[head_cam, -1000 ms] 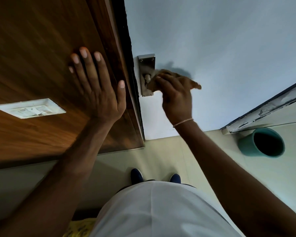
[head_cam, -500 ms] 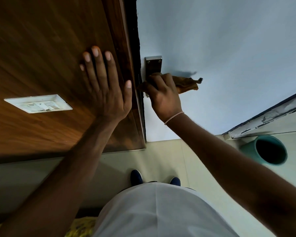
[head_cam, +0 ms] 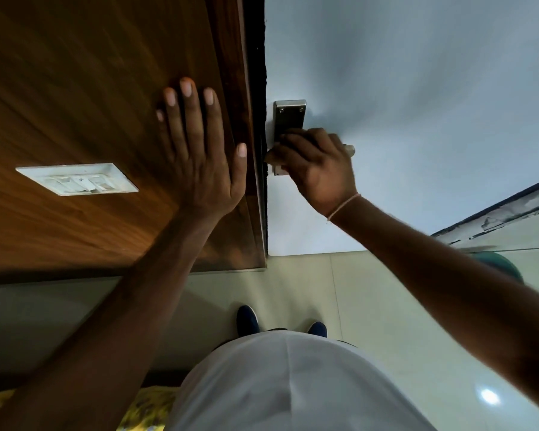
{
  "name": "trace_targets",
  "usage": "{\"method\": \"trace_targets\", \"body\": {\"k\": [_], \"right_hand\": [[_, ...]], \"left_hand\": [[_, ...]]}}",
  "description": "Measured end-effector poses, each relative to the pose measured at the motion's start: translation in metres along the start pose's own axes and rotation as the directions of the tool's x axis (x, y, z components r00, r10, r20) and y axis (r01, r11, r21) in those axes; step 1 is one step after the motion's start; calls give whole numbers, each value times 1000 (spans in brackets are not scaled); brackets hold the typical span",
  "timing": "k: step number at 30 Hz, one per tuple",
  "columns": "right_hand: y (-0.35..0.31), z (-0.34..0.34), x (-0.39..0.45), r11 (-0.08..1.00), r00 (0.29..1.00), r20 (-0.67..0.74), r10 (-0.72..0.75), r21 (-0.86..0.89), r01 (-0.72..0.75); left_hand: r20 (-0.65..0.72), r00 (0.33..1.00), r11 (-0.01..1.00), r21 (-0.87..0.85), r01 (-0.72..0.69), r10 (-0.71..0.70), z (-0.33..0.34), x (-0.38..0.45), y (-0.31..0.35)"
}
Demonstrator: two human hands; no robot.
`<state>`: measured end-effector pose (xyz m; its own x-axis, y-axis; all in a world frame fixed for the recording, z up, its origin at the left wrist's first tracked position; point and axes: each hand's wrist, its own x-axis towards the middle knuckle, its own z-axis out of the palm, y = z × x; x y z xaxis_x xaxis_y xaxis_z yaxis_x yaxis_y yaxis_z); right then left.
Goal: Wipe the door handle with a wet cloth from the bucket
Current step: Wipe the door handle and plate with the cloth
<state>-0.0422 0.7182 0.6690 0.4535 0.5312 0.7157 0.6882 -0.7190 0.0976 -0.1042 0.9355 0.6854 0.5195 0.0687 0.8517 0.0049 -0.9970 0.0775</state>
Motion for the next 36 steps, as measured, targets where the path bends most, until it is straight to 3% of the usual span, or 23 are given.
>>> {"method": "trace_targets", "body": {"k": [4,8,11,15,20,23,30,36], "right_hand": [[-9,4,-13,958,958,-39,284,38,-283],[-19,13,-10,945,942,-76,326,64,-322],[-10,13,-2,982,981,-54,185,34,-183],[10,9,11,993,993,-22,-116,-17,116],[3,11,35,884,888,119,-445,-99,456],[-2,13,40,841,839,206,-504,-104,531],[14,9,12,965,965,27,-261,-16,262],[26,-6,-1,998,999,43,-27,64,24]], "left_hand": [[-2,1000,1000,3,-3,3,2,1,0],[15,1000,1000,2,-11,10,-2,0,-1],[31,999,1000,6,-15,15,-4,0,-2],[39,999,1000,14,-16,16,-5,0,0],[20,1000,1000,10,-16,16,-5,0,1],[17,1000,999,27,-16,16,-3,-1,1],[0,1000,1000,17,-9,9,1,-2,0],[2,1000,1000,12,-17,17,0,0,-1]]}}
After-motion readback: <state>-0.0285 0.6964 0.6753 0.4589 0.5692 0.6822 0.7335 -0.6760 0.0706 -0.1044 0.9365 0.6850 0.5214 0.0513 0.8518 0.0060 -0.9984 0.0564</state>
